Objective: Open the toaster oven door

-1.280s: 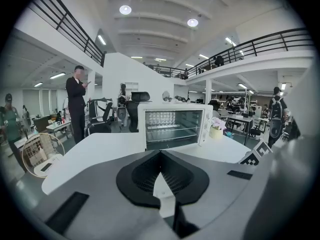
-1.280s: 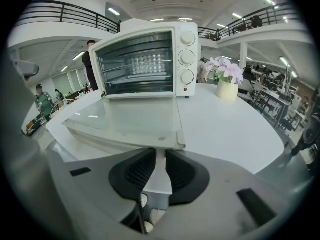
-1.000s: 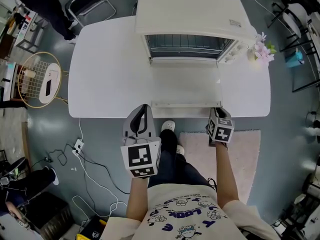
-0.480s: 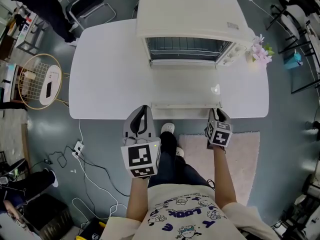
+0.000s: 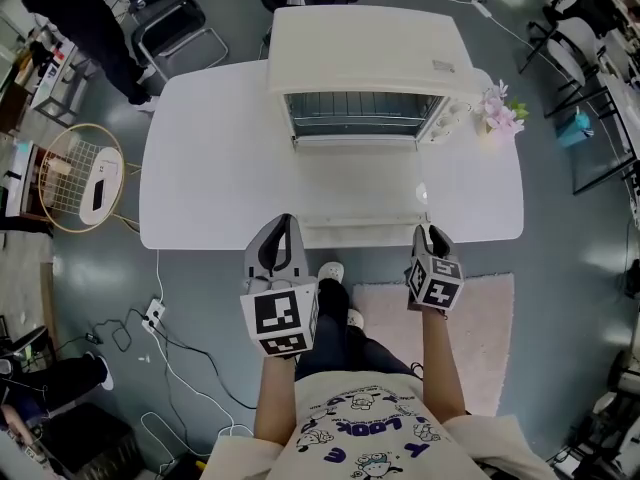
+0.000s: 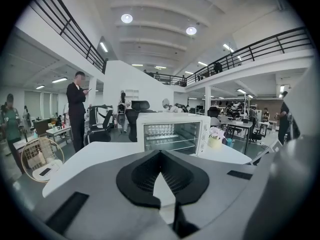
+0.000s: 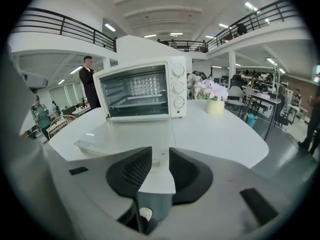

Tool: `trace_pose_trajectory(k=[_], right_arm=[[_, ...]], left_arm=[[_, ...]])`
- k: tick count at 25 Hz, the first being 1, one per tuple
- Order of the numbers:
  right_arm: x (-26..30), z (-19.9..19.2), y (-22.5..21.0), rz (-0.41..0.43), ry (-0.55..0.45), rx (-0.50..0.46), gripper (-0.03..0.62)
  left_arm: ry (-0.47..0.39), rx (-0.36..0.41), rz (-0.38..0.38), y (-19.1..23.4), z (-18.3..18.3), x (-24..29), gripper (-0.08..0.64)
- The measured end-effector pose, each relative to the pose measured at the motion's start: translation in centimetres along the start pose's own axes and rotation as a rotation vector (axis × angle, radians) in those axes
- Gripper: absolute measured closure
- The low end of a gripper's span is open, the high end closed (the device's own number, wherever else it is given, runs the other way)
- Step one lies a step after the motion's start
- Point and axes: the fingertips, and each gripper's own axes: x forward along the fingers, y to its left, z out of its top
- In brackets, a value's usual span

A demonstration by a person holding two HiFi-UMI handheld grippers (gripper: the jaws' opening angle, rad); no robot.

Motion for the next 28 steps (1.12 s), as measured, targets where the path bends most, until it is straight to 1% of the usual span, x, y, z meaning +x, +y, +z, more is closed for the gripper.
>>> trace_pose_trajectory(k=[5,10,12,15,16,17,20,21,28], right_arm=[[-3.5,5.6,1.6,0.037,-0.136,-0.004,0.486],[-7.5,11.3,1.8,0.081,-0.278,-0.024,0.486],[-9.2,13.2,2.0,0.091,-0.334,-0.028,0.514],[-11.5,15.6,3.1,0.104,-0.411,-0.034,0.514],[-12.3,16.3,3.4,0.107,-0.435,-0.037,0.524],[-13.0,17.0,3.7,0.109,-0.457,-0.041,0.557],[-15.0,18.4,4.1,0.125,-0.504,-0.054,0.566],[-15.5,18.7,4.1,0.128,-0.517,-0.057,0.595],[-17.9,19.9,4.3,0.132,-0.576,-0.073,0.595]], left_arm=[[-0.050,0.000,0.007,0.4,2.2,-1.5,0.555],[-0.101,-0.001,0.017,-0.9,4.4,-2.6,0.555],[-0.123,-0.001,0.019,-1.3,5.2,-3.2,0.555],[-0.156,0.000,0.024,-0.9,6.4,-4.3,0.555],[-0.166,0.001,0.025,-0.8,6.8,-4.6,0.555],[-0.175,0.001,0.027,-0.8,7.2,-5.0,0.555],[-0.202,0.003,0.033,-1.1,8.3,-6.1,0.555],[-0.210,0.005,0.034,-1.2,8.7,-6.4,0.555],[-0.261,0.017,0.040,-1.9,10.6,-8.2,0.555]])
